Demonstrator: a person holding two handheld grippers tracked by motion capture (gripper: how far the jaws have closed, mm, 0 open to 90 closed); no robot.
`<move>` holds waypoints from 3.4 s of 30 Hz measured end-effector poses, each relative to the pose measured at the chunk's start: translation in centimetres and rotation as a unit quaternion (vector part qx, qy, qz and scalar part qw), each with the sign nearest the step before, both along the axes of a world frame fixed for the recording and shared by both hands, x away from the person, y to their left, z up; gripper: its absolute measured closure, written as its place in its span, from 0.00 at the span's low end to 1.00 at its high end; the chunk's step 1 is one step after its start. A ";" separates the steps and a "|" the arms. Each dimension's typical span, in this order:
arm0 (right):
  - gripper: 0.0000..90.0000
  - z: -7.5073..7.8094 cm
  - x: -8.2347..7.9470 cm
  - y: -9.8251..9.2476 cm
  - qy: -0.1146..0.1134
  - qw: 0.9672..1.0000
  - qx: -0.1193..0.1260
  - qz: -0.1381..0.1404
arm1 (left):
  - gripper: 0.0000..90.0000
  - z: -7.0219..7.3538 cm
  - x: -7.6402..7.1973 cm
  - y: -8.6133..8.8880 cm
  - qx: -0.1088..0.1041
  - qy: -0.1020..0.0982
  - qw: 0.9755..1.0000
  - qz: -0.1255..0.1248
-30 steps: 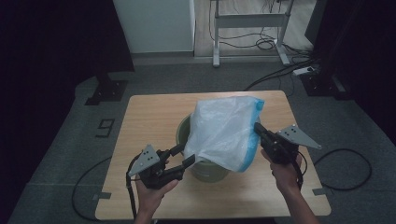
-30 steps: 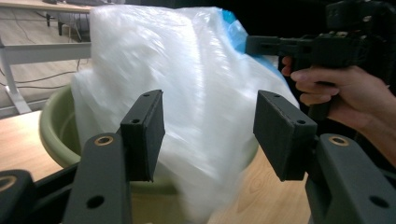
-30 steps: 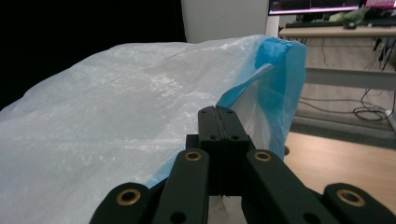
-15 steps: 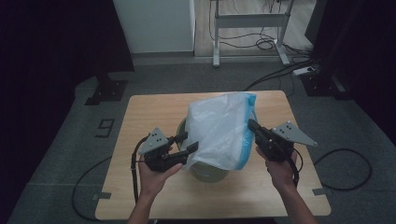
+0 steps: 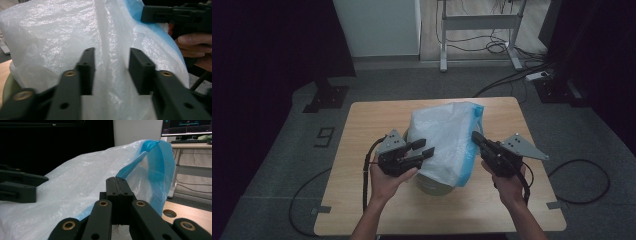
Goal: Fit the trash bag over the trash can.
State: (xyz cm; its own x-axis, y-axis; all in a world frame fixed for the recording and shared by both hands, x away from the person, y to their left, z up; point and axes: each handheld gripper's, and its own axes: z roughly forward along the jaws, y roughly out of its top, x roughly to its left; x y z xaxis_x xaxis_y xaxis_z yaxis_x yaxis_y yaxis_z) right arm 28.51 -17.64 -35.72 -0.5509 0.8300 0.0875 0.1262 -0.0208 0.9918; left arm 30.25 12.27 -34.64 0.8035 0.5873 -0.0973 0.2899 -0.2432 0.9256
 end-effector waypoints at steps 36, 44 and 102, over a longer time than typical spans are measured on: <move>0.69 -3.0 0.5 -1.5 0.036 0.999 -0.001 0.008 | 1.00 -2.1 0.4 3.5 -0.165 0.017 0.986 -0.008; 0.65 -3.6 1.3 -0.3 0.043 0.999 -0.014 0.014 | 1.00 -1.8 0.5 4.1 -0.215 0.030 0.975 -0.035; 0.90 -2.2 3.2 1.5 0.000 1.000 -0.003 -0.010 | 1.00 -1.2 0.6 4.3 -0.258 0.050 0.962 -0.076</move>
